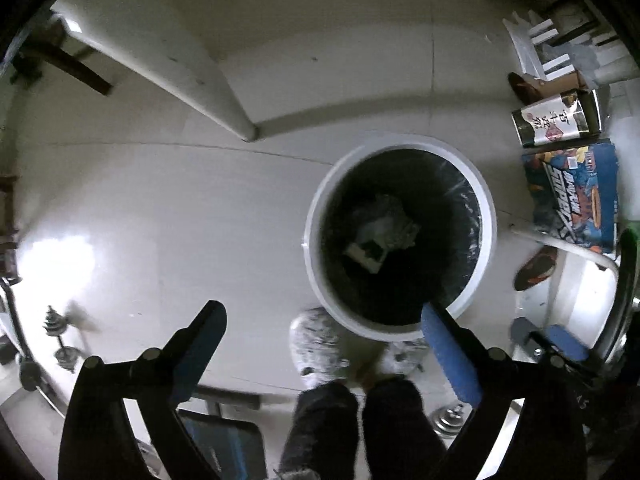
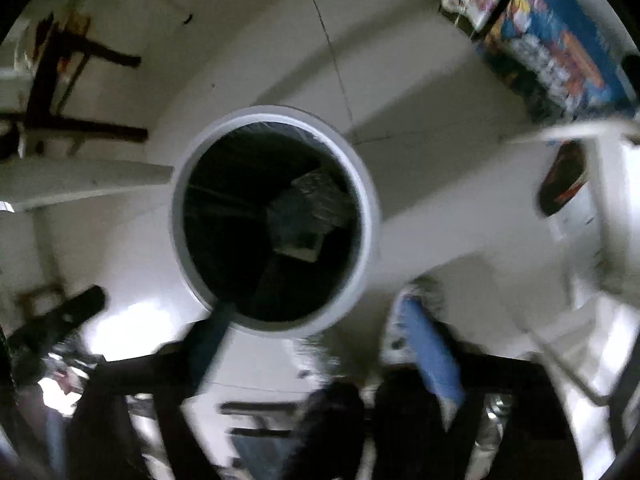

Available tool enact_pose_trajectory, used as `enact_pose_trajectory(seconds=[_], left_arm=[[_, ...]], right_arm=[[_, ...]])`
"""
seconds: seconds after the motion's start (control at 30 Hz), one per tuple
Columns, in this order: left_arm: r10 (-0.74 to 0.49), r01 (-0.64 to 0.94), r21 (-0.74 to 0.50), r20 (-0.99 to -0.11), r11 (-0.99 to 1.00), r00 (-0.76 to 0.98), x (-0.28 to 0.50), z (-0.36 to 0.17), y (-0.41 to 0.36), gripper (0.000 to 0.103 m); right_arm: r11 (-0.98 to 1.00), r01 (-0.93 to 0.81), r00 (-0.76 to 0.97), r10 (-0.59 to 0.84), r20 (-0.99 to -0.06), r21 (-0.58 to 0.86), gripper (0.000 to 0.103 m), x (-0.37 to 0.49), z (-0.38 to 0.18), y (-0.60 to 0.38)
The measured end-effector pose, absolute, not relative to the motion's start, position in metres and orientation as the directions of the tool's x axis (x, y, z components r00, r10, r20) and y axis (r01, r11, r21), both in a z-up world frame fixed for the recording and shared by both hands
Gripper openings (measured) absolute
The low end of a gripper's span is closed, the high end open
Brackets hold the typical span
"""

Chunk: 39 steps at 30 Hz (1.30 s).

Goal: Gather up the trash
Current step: 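Carry both items over the trash bin and open both tools to drop them, then swing both tools back up toward the table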

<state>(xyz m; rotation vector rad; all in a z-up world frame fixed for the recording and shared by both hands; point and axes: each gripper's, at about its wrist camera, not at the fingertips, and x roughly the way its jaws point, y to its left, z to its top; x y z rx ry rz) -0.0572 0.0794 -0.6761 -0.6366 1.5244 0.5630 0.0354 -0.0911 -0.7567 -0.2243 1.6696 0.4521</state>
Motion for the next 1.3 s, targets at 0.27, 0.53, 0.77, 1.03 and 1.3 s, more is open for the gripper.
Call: enact_pose_trajectory(seconds=[0.27,0.53,0.77,1.03,1.3], left_arm=[[0.035,-0.651,0.046,-0.999,0.758,-0.030,-0.080,-0.623,0.059,0.100],[0.039,-0.638,0.025,-0.999,0.769,0.008,-0.085,-0.554,0.048,0.100],[0.056,-0.625,0.014,-0.997,0.781,0.047,-0.098,-0.474,0.039,0.100],[0.099,-0.626,0.005,-0.988,0.780,0.115,-0.100,-0.360,0.039,0.100],[0.177,-0.612,-0.016,-0.951,0.791,0.253,-0.025,-0.275,0.057,0.100]], right_arm=[[0.854,-0.521,-0.008,-0.001,-1.000,0.003,0.102,0.012,-0.695,-0.087],[0.856,-0.518,0.032,0.009,-0.999,-0.009,0.102,0.007,-0.616,-0.097],[0.856,-0.516,0.057,0.038,-0.998,0.003,0.102,-0.007,-0.524,-0.101],[0.868,-0.491,0.045,0.118,-0.992,0.081,0.102,-0.020,-0.401,-0.101],[0.909,-0.386,0.141,0.228,-0.963,0.158,0.102,0.040,-0.285,-0.108]])
